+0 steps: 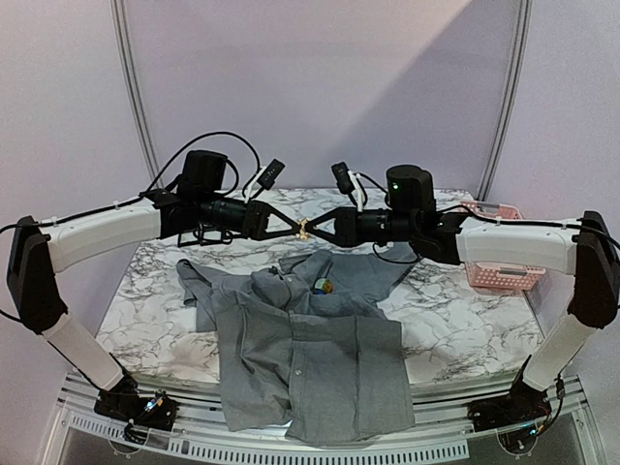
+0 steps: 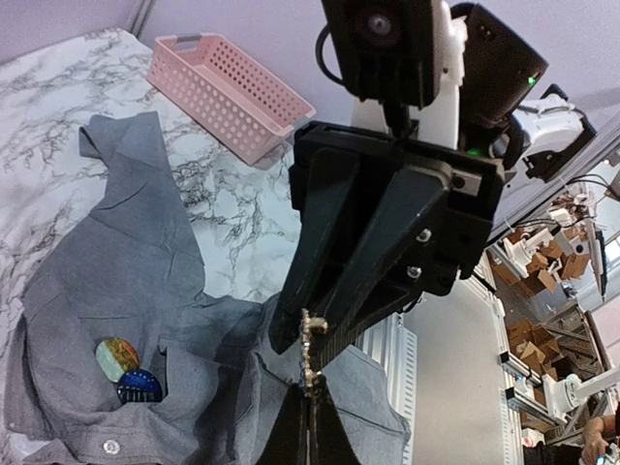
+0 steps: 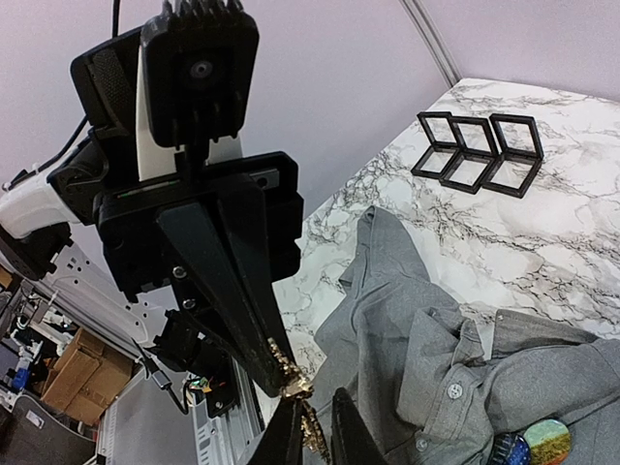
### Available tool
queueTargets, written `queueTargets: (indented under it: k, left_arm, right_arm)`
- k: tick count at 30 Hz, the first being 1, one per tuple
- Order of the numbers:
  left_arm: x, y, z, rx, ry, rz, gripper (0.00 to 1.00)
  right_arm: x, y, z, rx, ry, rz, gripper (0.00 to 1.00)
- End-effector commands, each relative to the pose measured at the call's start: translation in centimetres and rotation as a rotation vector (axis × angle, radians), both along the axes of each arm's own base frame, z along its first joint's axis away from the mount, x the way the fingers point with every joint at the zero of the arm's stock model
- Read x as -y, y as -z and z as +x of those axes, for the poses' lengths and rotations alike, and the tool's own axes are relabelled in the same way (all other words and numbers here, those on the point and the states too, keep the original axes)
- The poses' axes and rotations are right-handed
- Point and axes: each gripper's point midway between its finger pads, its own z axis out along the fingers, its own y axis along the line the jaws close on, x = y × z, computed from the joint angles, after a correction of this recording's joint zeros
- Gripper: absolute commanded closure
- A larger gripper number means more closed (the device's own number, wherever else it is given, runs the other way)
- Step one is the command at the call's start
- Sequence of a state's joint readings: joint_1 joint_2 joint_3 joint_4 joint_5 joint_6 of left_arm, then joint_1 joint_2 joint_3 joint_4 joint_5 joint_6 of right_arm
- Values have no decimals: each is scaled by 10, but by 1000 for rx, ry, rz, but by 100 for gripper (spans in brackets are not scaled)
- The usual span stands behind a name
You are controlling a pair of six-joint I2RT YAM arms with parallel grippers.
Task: Remove the brooch from the garment
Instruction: Close the brooch securely.
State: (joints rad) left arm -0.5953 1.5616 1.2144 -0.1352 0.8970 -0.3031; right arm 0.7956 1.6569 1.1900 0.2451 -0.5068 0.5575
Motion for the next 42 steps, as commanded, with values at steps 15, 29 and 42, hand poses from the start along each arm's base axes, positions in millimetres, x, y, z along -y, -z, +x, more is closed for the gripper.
queueTargets:
  k: [15, 29, 42]
  left_arm:
    - [4, -16, -21, -9, 73, -22, 100]
    - [5, -13, -19, -15, 65, -15, 100]
    - [5, -9, -16, -24, 52, -2, 100]
  right_arm:
    - [6, -5, -5, 82, -70, 30, 83]
    - [2, -16, -15, 124, -110, 53, 75]
    - [5, -25, -22, 168, -123, 74, 56]
